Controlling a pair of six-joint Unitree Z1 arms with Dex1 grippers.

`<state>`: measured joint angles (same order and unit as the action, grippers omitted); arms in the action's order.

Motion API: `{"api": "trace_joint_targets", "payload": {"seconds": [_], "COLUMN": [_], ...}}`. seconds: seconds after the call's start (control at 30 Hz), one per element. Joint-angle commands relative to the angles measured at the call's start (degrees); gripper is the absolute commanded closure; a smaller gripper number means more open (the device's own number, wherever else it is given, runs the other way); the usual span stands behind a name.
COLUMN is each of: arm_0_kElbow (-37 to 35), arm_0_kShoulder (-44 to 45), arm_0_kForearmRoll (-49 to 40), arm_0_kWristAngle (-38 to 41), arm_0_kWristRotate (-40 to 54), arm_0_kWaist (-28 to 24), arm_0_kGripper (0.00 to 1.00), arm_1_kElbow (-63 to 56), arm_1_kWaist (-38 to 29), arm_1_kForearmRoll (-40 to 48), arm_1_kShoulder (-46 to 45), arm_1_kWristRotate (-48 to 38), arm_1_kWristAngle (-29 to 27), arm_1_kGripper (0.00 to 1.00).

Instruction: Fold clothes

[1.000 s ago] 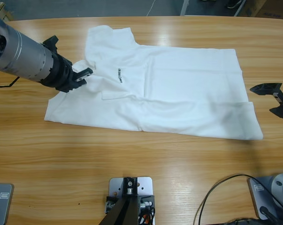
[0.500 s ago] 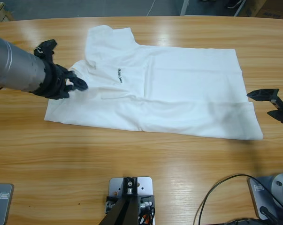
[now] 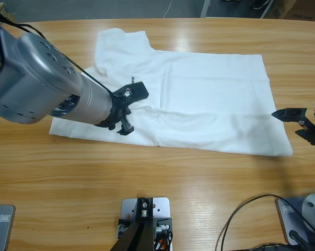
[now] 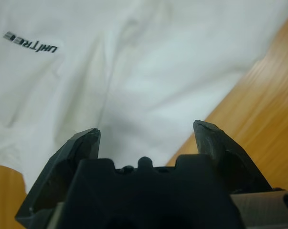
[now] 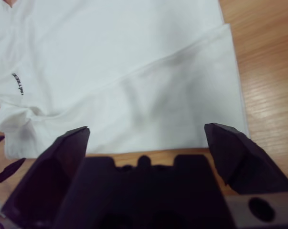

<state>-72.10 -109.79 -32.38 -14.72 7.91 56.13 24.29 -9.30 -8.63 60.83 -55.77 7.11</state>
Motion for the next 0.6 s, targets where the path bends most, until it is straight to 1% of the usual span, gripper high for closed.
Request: {"api": "trace_joint_targets", "payload": {"seconds": [0.03, 0.13, 0.27, 0.3, 0.4, 0.43, 0.6], "arm_0_kElbow": [-0.3, -0.5, -1.2, -1.4, -1.6, -1.5, -2.4], "arm_0_kShoulder": [-4.6, -4.5, -5.6, -5.9, -6.4, -6.4, -8.7], "arm_0_kForearmRoll": [-0.6, 0.8, 0.9, 0.8, 0.8, 0.7, 0.7], "arm_0_kWristAngle": [-3.3, -0.3, 1.2, 1.9, 4.2, 4.7, 4.9], "arm_0_kWristRotate": [7.0, 7.7, 10.1, 11.0, 12.2, 12.2, 13.5], "arm_0_kWaist": [-2.5, -5.7, -8.5, -8.7, -8.7, -8.7, -8.7], "arm_0_kGripper": [0.22, 0.225, 0.225, 0.231, 0.312, 0.312, 0.312], "arm_1_kElbow": [-3.7, -3.8, -3.9, -3.9, -3.9, -3.9, -4.0], "arm_1_kWaist": [-0.7, -0.8, -0.9, -0.9, -0.9, -0.9, -0.9], "arm_1_kForearmRoll": [1.0, 1.0, 1.0, 1.0, 1.0, 0.9, 0.5], "arm_1_kShoulder": [-0.9, -1.4, -1.9, -1.9, -2.0, -2.4, -3.4], "arm_1_kWristRotate": [1.9, 2.2, 2.3, 2.4, 2.4, 2.4, 2.3], "arm_1_kWristAngle": [2.2, 2.5, 3.0, 3.0, 3.3, 3.6, 4.3], "arm_1_kGripper": [0.011, 0.035, 0.063, 0.064, 0.079, 0.097, 0.114]}}
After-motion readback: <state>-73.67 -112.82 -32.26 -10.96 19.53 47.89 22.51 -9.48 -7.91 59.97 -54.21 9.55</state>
